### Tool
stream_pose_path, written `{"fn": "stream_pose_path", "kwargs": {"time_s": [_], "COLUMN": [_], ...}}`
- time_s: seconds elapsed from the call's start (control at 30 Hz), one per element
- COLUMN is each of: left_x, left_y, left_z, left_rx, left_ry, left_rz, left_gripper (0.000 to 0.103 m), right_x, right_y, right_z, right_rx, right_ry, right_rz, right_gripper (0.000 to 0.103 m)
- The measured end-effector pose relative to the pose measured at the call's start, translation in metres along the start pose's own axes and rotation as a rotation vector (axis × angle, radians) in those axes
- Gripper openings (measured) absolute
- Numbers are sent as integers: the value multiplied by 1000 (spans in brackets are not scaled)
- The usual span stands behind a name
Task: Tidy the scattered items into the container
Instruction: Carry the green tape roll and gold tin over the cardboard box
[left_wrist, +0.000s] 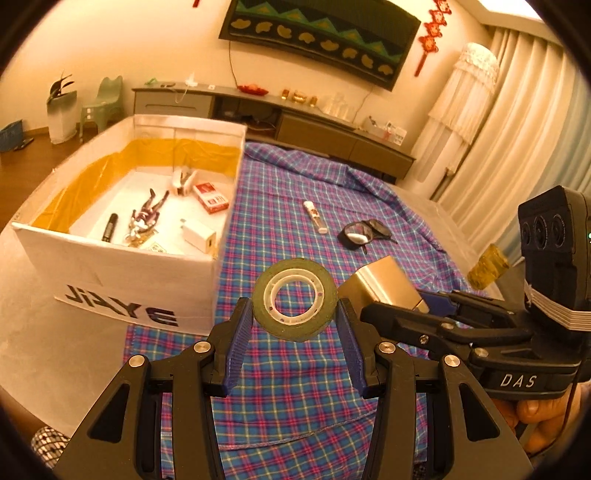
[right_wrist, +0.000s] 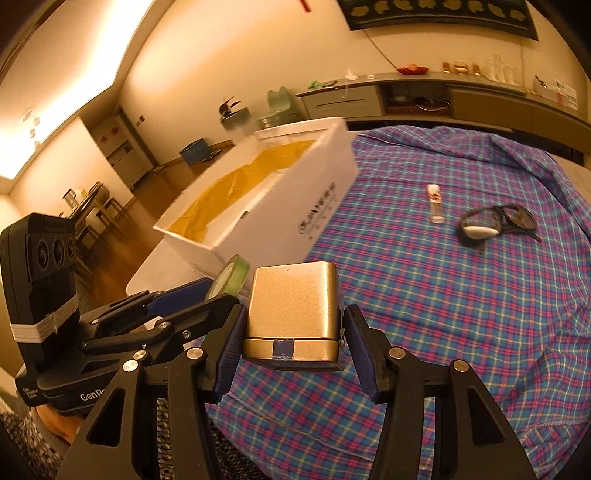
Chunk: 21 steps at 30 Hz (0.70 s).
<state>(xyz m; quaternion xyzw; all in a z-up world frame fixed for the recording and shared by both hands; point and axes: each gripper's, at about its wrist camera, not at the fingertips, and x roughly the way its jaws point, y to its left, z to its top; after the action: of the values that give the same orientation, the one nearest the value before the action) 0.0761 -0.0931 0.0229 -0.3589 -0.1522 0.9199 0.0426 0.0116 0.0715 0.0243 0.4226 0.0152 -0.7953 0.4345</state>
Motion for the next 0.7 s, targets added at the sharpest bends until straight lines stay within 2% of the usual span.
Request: {"fn": "stream_pose_path", "kwargs": {"time_s": [0.23, 0.7], "left_x": [-15, -35], "left_y": [18, 77], "left_z": [8, 38], "left_rx": [-27, -111], "left_ry": [-36, -107], "left_rz": [-2, 49], "left_gripper": [48, 48], "right_x": [0, 6], "right_y": [27, 66], "right_z": [9, 40], "right_rx": [-58, -156], "right_ry": [-7, -27], "right_rz": [39, 84], "right_gripper": [55, 55]}}
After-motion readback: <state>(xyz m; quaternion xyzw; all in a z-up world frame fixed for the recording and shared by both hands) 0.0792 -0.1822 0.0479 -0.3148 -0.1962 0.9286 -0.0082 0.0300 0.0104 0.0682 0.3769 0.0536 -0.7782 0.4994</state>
